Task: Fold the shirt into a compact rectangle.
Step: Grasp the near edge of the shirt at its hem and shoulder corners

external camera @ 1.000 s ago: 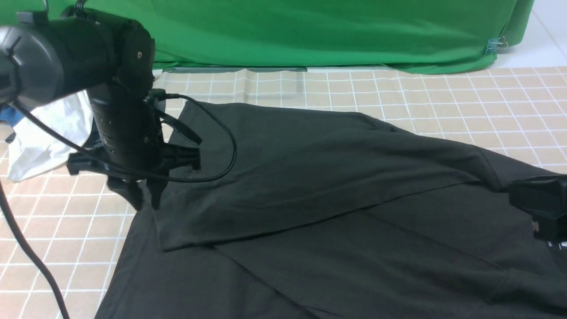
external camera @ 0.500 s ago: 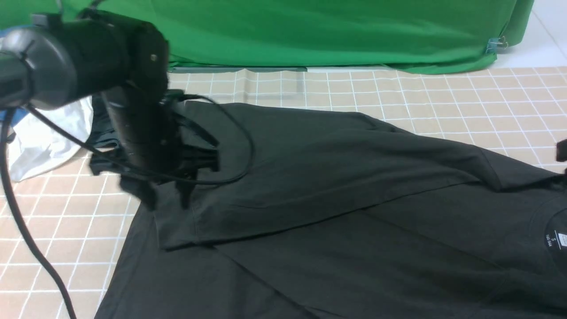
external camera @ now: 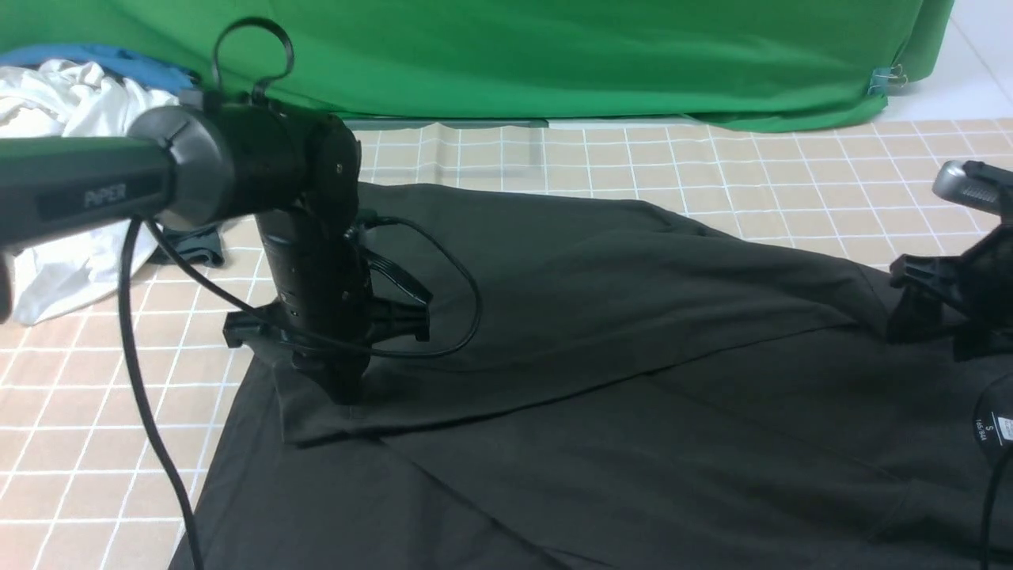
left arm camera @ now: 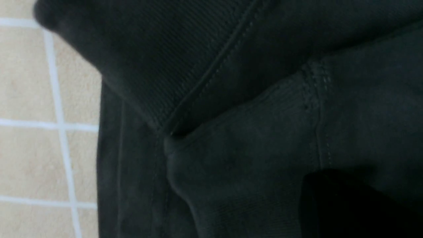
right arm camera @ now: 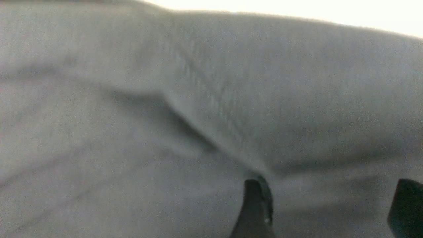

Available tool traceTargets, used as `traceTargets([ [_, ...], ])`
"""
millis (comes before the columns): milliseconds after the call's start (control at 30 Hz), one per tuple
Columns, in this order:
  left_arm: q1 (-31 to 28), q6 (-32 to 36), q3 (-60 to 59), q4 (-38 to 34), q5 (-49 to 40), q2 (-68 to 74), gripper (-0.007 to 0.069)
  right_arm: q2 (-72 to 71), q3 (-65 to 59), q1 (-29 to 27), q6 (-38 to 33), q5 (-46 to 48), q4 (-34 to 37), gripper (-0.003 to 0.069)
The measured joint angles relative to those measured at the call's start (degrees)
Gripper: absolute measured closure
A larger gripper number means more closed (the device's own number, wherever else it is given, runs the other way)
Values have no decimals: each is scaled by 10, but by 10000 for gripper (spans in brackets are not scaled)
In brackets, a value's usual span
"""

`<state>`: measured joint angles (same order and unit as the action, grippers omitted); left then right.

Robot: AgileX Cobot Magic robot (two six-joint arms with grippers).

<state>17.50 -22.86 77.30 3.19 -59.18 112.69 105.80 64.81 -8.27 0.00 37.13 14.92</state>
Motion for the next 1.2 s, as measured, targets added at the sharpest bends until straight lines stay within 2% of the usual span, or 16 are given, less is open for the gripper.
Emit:
traceTargets([
  [267, 0, 9, 0, 2, 8, 0, 614, 30, 7, 0, 6, -72, 3, 120],
  [367, 0, 9, 0, 2, 9, 0, 614, 34, 7, 0, 7, -100, 4, 144],
  [467, 0, 11, 0, 3, 9, 0, 614, 38, 7, 0, 4, -135, 4, 312],
  [500, 0, 12, 0, 3, 9, 0, 614, 38, 7, 0, 0, -138, 4, 326],
  [567, 0, 15, 0, 3, 9, 0, 614, 39, 7, 0, -8, -156, 4, 517],
  [600, 0, 16, 0, 3, 9, 0, 614, 39, 7, 0, -8, -156, 4, 529],
  [633, 0, 22, 0, 4, 9, 0, 614, 39, 7, 0, -15, -164, 3, 589],
  [833, 0, 26, 0, 4, 9, 0, 614, 33, 7, -11, -17, -175, -3, 599],
  [1067, 0, 26, 0, 3, 20, 0, 614, 23, 7, -38, -17, -200, -3, 571],
  [1200, 0, 26, 1, 4, 45, 0, 614, 23, 7, -46, -17, -233, -8, 470],
])
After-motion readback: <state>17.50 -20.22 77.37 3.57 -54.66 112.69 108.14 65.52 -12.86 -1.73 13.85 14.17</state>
